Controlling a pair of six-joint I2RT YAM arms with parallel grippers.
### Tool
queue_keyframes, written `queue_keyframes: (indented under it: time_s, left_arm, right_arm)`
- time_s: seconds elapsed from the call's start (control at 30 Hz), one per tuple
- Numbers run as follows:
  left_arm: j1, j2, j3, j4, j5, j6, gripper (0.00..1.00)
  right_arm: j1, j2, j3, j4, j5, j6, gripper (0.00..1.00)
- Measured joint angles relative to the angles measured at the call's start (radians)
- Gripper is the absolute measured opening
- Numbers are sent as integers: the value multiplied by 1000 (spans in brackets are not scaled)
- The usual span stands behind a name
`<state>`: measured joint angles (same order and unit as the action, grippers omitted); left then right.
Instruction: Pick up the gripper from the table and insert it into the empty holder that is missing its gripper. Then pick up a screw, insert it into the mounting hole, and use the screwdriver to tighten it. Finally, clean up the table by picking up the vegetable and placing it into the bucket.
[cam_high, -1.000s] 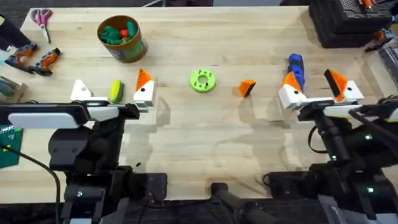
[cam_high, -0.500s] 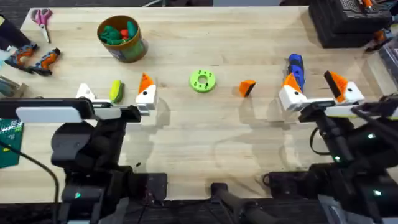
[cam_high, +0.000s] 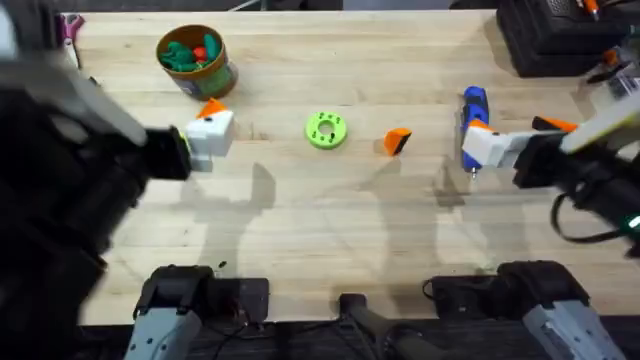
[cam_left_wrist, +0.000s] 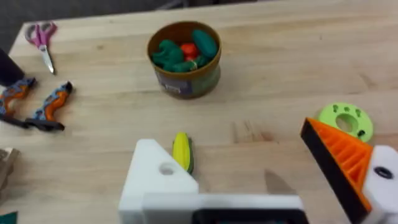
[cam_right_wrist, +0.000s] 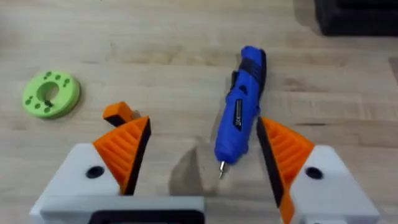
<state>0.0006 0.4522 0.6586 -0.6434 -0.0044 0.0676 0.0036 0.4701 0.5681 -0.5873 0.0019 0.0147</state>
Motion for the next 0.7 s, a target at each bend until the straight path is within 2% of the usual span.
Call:
queue_keyframes:
  time_s: [0.2,0.43,0.57,0.7]
  left_arm:
    - [0,279,317,-260,0,7,985]
    - [0,519,637,-490,0,7,985]
    - [0,591,749,-554,1,7,985]
    - [0,603,773,-576,2,7,985]
  right_arm:
    - [0,275,297,-215,-1,0,995]
    - [0,475,567,-447,-3,0,994]
    - [0,530,667,-535,-3,0,994]
    - [0,533,687,-550,-3,0,994]
